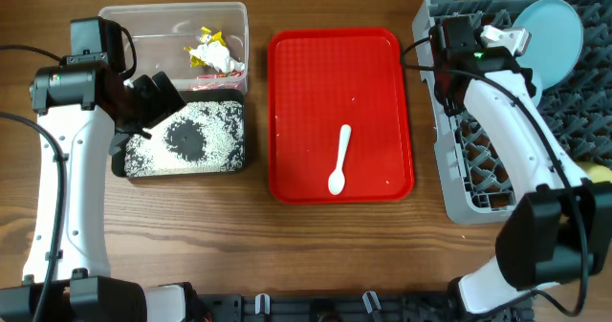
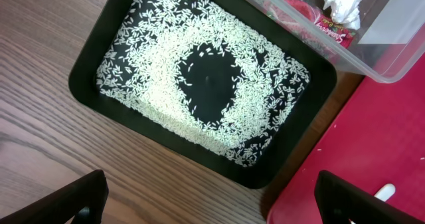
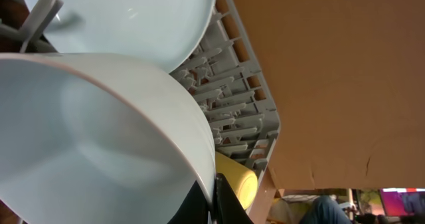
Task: Sort waste into correct bins and load items into the dishwasher rack
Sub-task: 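Grasp the white spoon with the right gripper and drop it in rack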
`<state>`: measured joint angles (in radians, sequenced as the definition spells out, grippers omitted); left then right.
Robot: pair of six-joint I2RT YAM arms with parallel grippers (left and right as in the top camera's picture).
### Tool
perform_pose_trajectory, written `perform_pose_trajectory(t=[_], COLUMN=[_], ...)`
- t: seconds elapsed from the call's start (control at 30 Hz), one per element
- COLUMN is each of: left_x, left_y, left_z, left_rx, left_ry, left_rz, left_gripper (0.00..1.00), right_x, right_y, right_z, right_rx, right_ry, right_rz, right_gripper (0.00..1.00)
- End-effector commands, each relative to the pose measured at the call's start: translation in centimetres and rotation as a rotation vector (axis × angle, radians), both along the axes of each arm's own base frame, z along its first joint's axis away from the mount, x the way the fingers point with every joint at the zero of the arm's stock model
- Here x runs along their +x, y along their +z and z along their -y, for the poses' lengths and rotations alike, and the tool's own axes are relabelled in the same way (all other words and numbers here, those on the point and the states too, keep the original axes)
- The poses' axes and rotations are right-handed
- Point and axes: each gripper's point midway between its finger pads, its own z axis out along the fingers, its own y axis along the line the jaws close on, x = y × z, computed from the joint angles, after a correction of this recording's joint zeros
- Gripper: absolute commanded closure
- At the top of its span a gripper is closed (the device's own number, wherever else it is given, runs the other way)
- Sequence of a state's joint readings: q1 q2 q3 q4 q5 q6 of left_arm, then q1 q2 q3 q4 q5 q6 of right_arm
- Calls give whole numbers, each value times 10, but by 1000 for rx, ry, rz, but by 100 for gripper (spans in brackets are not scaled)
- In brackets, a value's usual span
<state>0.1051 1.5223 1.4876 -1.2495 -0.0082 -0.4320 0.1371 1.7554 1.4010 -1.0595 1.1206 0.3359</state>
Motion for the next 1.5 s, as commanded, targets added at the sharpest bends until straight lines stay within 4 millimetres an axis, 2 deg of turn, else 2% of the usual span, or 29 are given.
perform_pose_trajectory(t=[0.0, 0.13, 0.4, 0.57, 0.67, 0.8, 0.83, 0.87, 0.9, 0.93, 1.1, 1.17, 1.23, 1.3, 1.33, 1.4, 1.43, 1.47], left_x=[1, 1, 1, 1, 1, 1, 1, 1, 1, 1, 1, 1, 1, 1, 1, 1, 1, 1], left_y=[-1, -1, -1, -1, -1, -1, -1, -1, -1, -1, -1, -1, -1, -1, -1, -1, -1, -1], left_z=[0, 0, 0, 0, 0, 0, 0, 0, 0, 0, 0, 0, 0, 0, 0, 0, 0, 0], left_rx=[-8, -8, -8, -8, -8, -8, -8, -8, -8, -8, -8, -8, -8, -8, -8, -8, -8, -8], left_ry=[5, 5, 5, 5, 5, 5, 5, 5, 5, 5, 5, 5, 5, 5, 5, 5, 5, 5], left_rz=[-1, -1, -1, -1, -1, -1, -1, -1, -1, -1, -1, -1, -1, -1, -1, -1, -1, -1], left_gripper=[0, 0, 0, 0, 0, 0, 0, 0, 0, 0, 0, 0, 0, 0, 0, 0, 0, 0], right_x=[4, 8, 9, 14, 17, 20, 18, 15, 10, 6, -8, -14, -18, -15, -11, 0, 3, 0], right_y=[-20, -33, -30, -30, -11, -32, -42, -50, -58, -62, -58, -47, -27, -11, 5, 19, 28, 45], right_z=[0, -1, 1, -14, -11, -22, -27, -31, -35, -37, -43, -48, -54, -66, -86, -140, -186, -237], right_rx=[-7, -18, -41, -44, -156, -39, 17, 61, 106, 135, 219, 279, 338, 422, 549, 854, 1094, 1358], right_ry=[-3, -3, -4, 46, 43, 90, 120, 140, 148, 148, 118, 132, 153, 205, 279, 423, 549, 699], right_rz=[-47, -81, -76, -90, -58, -115, -176, -220, -252, -273, -242, -211, -147, -102, -49, 34, 59, 64], right_gripper=[96, 96, 96, 96, 96, 94, 77, 55, 0, 0, 0, 0, 0, 0, 0, 0, 0, 0])
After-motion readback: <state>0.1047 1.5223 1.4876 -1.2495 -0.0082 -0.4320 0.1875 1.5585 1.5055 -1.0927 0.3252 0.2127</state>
